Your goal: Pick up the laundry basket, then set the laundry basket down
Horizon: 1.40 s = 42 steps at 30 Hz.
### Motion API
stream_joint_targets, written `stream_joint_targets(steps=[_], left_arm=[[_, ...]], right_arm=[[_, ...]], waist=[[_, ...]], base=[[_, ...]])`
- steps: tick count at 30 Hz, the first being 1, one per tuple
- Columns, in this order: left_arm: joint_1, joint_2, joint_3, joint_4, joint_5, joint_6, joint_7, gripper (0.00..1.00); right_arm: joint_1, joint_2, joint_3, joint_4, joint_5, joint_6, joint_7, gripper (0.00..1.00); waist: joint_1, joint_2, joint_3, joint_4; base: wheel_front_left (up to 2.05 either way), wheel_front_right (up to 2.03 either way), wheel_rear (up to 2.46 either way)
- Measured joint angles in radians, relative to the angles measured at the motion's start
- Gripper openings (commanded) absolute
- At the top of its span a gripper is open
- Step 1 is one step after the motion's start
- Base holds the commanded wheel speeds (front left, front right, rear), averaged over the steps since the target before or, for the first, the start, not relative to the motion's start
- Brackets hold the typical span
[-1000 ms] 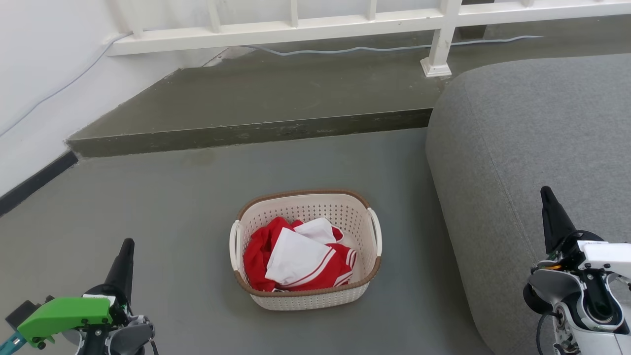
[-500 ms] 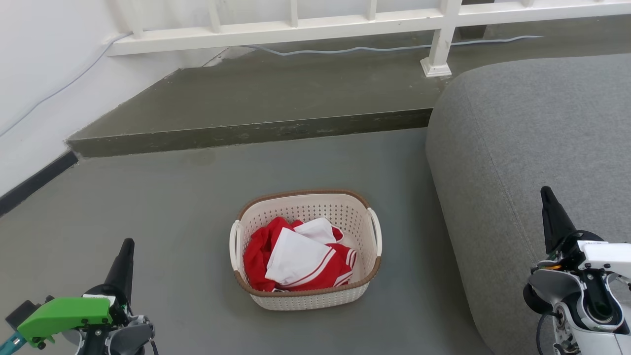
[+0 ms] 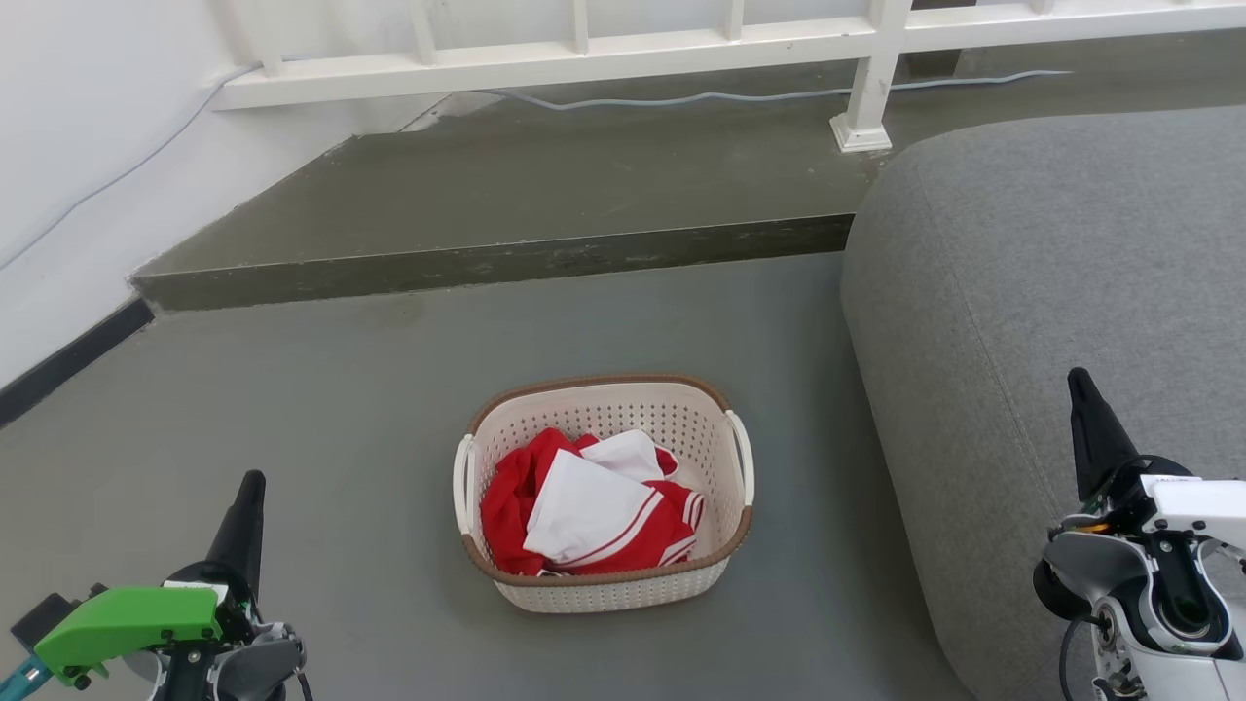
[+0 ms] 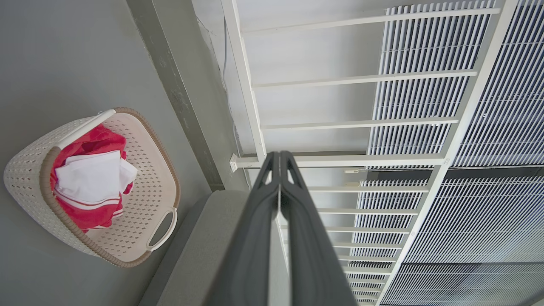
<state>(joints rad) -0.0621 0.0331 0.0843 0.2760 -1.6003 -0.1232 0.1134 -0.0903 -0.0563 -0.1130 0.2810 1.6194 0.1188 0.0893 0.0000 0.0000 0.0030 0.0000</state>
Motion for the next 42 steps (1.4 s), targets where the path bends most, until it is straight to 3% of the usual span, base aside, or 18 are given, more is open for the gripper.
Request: stream_joint_targets(steps=[42], left_arm=[[0.0, 0.0, 0.0, 0.0, 0.0, 0.0, 0.0, 0.0]], right_arm=[[0.0, 0.001, -0.002, 0.0, 0.0, 0.0, 0.001, 0.0]], waist=[[0.0, 0.0, 0.0, 0.0]], base=[[0.0, 0.0, 0.0]])
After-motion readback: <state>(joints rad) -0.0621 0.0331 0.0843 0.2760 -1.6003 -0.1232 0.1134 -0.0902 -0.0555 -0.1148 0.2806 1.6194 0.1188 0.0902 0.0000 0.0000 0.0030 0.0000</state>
